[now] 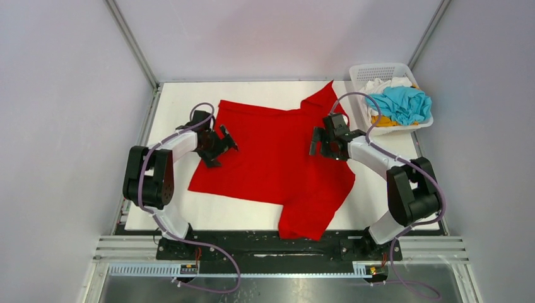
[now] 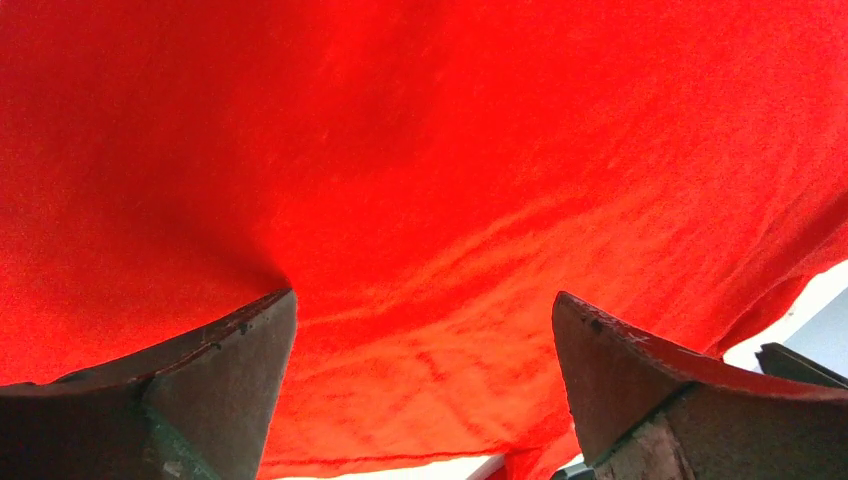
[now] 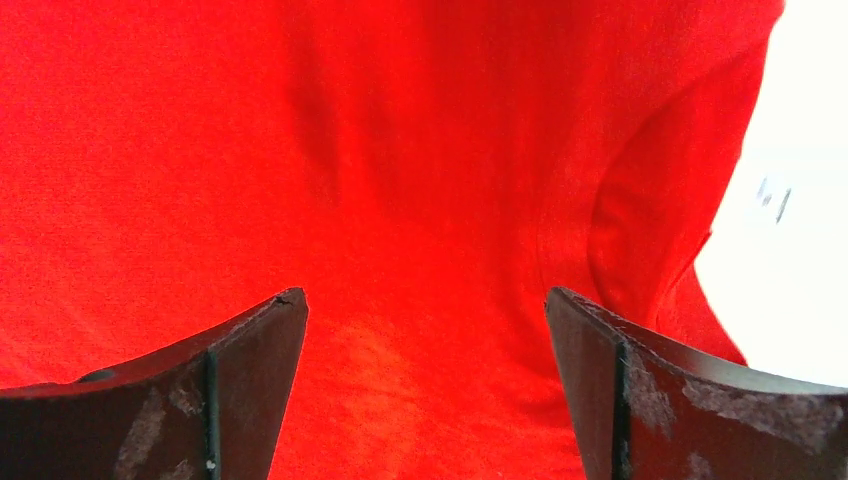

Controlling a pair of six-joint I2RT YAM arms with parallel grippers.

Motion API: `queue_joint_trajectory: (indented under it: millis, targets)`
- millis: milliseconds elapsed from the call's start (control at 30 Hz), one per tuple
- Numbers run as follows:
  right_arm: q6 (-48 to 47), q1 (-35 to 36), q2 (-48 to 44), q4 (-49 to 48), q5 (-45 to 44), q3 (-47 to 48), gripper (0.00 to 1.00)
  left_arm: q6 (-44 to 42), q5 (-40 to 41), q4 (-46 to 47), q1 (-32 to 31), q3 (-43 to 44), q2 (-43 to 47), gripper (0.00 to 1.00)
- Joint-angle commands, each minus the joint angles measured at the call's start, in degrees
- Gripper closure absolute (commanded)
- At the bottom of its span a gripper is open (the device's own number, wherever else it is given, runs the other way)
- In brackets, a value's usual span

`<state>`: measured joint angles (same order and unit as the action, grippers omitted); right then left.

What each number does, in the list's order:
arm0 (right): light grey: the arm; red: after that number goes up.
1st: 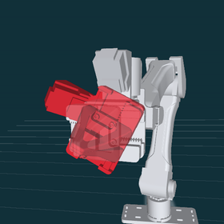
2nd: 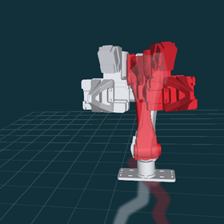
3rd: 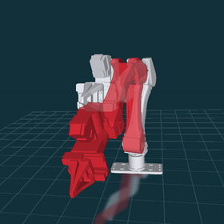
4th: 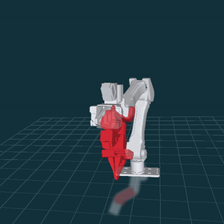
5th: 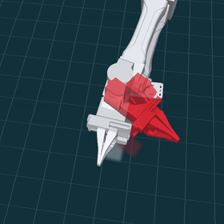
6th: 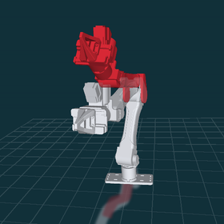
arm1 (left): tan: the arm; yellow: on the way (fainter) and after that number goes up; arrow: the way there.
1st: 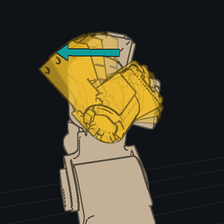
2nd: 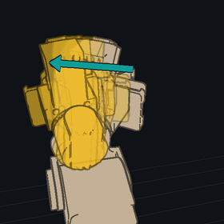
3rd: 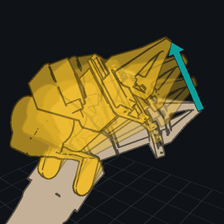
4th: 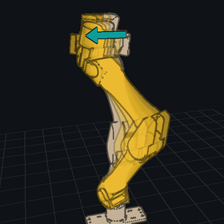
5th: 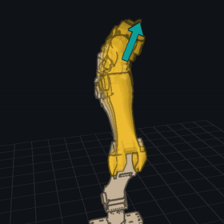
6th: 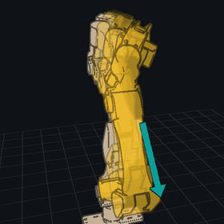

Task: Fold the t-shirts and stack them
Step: Flatten out the tshirt

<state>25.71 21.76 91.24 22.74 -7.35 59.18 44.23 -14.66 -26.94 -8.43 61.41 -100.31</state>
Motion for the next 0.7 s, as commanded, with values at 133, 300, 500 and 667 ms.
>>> queue_joint_trajectory:
  millis: [133, 300, 500, 667]
  targets:
    - [3.1, 2.1, -2.7, 2.6, 1.6, -7.5, 0.04, -2.7, 3.1, -1.5, 0.0, -10.0, 7.0, 0.01]
    - [4.8, 3.4, -5.6, 2.6, 4.6, -13.7, 0.04, -3.0, 7.1, -5.3, 0.0, -16.3, 12.9, 0.01]
    - [6.6, 6.2, -11.2, 3.2, 9.3, -19.1, 0.04, -2.6, 11.1, -10.4, 0.0, -19.4, 20.8, 0.01]
    - [3.6, 6.2, -17.6, 5.3, 3.2, -14.5, 0.0, -2.4, 13.9, -14.0, 0.0, -17.6, 25.1, 0.01]
